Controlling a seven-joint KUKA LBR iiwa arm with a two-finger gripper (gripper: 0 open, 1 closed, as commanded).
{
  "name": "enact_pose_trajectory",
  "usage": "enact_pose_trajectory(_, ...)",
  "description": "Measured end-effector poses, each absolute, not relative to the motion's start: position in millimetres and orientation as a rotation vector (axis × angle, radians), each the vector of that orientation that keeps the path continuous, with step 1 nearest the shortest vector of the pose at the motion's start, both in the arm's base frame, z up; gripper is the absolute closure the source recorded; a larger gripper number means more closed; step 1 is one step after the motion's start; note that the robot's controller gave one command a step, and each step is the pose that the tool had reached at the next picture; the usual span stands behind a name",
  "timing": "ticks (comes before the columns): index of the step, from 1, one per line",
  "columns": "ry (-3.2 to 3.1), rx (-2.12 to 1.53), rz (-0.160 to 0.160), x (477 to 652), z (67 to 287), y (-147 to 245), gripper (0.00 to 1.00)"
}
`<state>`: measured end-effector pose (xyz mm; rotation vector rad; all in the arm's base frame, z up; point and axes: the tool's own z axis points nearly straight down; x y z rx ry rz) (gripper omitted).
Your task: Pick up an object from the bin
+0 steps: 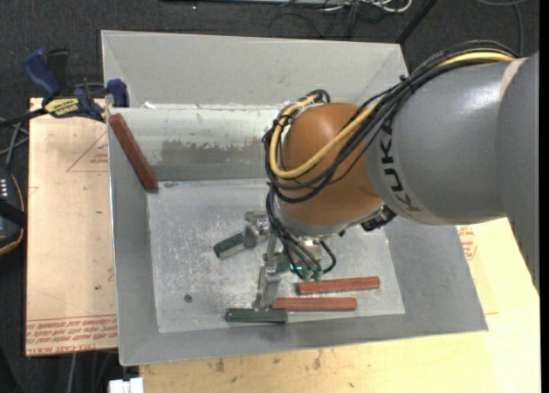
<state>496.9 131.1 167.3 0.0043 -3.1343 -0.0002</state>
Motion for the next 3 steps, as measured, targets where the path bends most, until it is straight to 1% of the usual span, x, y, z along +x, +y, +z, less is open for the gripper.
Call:
enact_pose_trajectory(1, -3.141, 0.0, -0.002, 498.9, 170.6, 130.5, 0.0)
enact_pose_trajectory(2, -3.147, -0.085, -0.005, 499.1, 130.2, 124.5, 0.0)
enact_pose_trajectory(3, -3.133, -0.22, -0.001, 497.0, 77.5, 137.6, 0.0)
